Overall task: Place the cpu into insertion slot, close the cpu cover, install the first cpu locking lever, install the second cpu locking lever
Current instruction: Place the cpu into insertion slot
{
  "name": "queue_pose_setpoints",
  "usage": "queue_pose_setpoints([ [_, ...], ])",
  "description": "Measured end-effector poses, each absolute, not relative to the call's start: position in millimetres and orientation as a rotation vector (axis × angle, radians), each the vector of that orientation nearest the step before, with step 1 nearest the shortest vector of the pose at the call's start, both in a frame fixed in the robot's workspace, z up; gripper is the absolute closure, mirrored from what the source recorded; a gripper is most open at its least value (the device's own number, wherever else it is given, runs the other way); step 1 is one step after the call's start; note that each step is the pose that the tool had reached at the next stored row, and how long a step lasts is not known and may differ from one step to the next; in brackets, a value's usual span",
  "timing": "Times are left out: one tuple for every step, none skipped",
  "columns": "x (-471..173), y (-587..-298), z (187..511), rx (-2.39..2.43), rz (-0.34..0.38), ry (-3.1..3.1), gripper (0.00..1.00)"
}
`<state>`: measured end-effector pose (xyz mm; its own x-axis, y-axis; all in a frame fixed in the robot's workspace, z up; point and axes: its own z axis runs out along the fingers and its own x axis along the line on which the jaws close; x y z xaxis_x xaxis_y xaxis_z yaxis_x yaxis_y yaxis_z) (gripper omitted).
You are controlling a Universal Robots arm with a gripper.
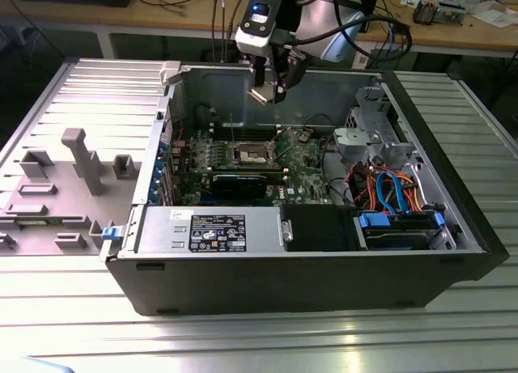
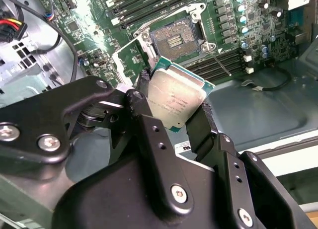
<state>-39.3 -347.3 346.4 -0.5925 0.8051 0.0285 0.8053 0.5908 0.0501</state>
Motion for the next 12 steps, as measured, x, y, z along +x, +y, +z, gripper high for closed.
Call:
queue_pose_setpoints([
  [-39, -347, 345, -1.447, -0.089, -2.783, 0.46],
  [-39, -347, 344, -1.467, -0.088, -2.771, 0.46],
  [-39, -347, 343, -1.486, -0.086, -2.76, 0.46],
  [-39, -347, 342, -1.51, -0.085, -2.747, 0.46],
  [-39, -347, 341, -1.531, -0.083, -2.734, 0.46],
  [-39, -347, 339, -1.582, -0.079, -2.703, 0.46],
  [-39, -347, 337, -1.613, -0.077, -2.684, 0.46],
  [-39, -347, 336, -1.631, -0.076, -2.672, 0.46],
  [-39, -347, 336, -1.644, -0.075, -2.664, 0.46],
  [-39, -347, 333, -1.69, -0.072, -2.633, 0.46],
  [-39, -347, 333, -1.706, -0.071, -2.622, 0.46],
  [-39, -347, 333, -1.71, -0.071, -2.62, 0.46],
])
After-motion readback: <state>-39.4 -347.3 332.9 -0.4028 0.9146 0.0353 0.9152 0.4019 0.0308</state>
